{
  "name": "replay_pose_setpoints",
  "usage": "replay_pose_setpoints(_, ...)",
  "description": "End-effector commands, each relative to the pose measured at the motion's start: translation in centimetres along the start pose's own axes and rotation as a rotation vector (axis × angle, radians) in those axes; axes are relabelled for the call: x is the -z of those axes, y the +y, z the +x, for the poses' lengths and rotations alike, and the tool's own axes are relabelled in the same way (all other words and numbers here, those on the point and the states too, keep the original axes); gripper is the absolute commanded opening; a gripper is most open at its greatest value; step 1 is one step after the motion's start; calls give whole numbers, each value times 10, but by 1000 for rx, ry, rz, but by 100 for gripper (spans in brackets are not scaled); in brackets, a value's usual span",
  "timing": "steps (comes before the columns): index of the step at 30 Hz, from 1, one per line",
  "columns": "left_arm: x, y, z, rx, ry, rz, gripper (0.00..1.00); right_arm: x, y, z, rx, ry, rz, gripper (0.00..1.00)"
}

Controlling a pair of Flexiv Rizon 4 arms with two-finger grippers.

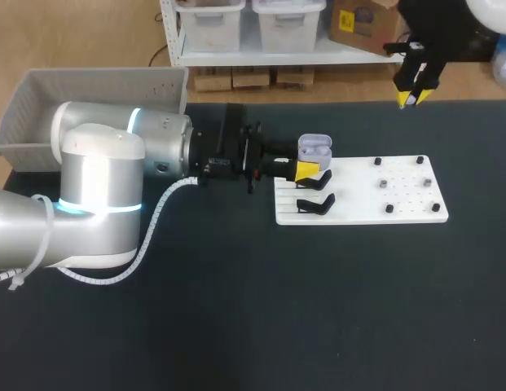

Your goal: Pick up each earbud case from the left stands, insert the matching earbuds, close the lid, and place the case in the box.

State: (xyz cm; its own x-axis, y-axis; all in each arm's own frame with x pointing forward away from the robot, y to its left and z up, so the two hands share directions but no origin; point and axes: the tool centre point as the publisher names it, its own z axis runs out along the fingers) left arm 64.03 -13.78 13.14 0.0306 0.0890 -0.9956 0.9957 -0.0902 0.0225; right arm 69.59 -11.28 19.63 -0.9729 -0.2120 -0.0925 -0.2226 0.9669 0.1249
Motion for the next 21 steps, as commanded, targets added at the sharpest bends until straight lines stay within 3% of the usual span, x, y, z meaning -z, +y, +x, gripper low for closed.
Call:
replay_pose_setpoints(1, 0, -1, 1, -3, -3, -5, 0, 7, 10, 5, 42, -8, -13, 0)
replay_pose_setpoints(11, 0, -1, 1, -3, -3, -5, 0, 40, 73, 27, 229, 21, -40, 0)
replay_pose_setpoints(21, 0, -1, 1, -3, -3, -5, 0, 25, 116, 34, 321, 58, 22, 0)
